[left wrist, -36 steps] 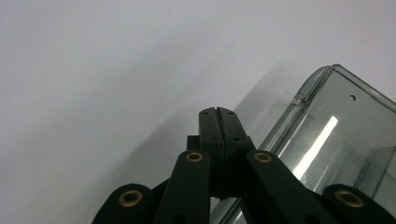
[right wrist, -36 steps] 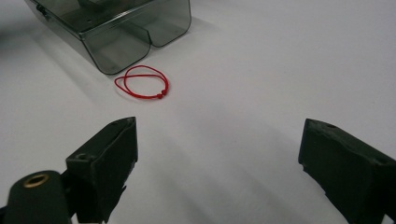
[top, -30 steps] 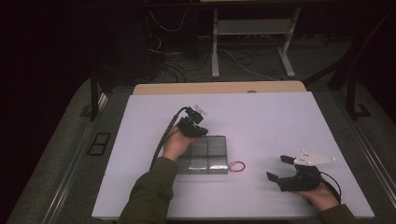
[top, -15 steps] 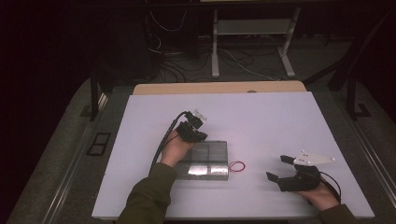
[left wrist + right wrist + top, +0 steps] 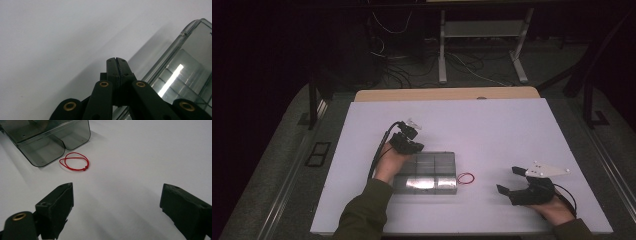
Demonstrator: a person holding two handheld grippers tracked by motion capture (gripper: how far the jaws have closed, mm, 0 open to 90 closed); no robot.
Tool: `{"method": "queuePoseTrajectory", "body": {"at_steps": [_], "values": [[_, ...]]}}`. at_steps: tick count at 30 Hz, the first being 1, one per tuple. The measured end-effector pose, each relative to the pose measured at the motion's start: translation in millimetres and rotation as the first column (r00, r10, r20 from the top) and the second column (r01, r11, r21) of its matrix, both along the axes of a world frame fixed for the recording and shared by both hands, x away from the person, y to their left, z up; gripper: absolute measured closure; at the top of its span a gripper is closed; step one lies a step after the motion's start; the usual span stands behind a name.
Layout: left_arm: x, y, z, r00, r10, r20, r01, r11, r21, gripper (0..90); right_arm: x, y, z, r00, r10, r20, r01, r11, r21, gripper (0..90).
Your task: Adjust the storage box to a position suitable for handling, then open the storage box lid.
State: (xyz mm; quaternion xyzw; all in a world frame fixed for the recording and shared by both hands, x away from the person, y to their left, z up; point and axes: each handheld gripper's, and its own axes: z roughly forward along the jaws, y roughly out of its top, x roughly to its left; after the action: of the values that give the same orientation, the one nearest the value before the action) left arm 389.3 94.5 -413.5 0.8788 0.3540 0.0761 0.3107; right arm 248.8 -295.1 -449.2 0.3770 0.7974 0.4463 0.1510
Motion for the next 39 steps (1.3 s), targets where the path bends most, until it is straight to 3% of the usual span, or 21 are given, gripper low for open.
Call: {"method": "queuePoseTrajectory", "body": {"at_steps": [6, 9, 12, 19, 26, 30, 39], "values": [[0.2, 6.8, 1.5, 0.9999, 0.008, 0.013, -0.007, 0.9992, -0.041, 86.5, 1.2, -0.9, -0.8, 1.0, -0.005, -0.005, 0.005, 1.0, 0.003, 11.5], [-2.5, 14.1, 3.3, 0.9991, 0.024, 0.035, -0.02, 0.9942, -0.106, 80.7, 1.7, -1.3, -0.6, 1.0, -0.007, -0.004, 0.007, 1.0, 0.005, 11.5], [-7.8, 21.5, 4.1, 0.998, 0.027, 0.058, -0.017, 0.9869, -0.16, 73.4, 1.1, -0.6, -0.7, 1.0, -0.005, 0.0, 0.005, 1.0, 0.001, 11.5], [-20.4, 35.5, 9.8, 0.9952, 0.024, 0.095, 0.003, 0.9609, -0.277, 56.0, 0.7, -0.9, -0.5, 0.9999, -0.01, -0.001, 0.01, 1.0, -0.002, 11.5], [-40.2, 45.7, 18.3, 0.989, 0.011, 0.148, 0.037, 0.9463, -0.321, 45.5, 0.0, 0.5, 0.1, 0.9998, 0.015, -0.012, -0.015, 1.0, 0.008, 11.5], [-52.3, 51.2, 18.0, 0.986, 0.009, 0.167, 0.045, 0.9467, -0.319, 38.9, 0.0, 0.8, 1.5, 0.9996, 0.027, -0.011, -0.026, 0.999, 0.02, 11.5], [-74.4, 68.1, 13.8, 0.9773, 0.016, 0.211, 0.06, 0.9353, -0.349, 25.4, -0.9, 7.8, 6.7, 0.9933, 0.106, -0.046, -0.104, 0.994, 0.043, 14.3]]}}
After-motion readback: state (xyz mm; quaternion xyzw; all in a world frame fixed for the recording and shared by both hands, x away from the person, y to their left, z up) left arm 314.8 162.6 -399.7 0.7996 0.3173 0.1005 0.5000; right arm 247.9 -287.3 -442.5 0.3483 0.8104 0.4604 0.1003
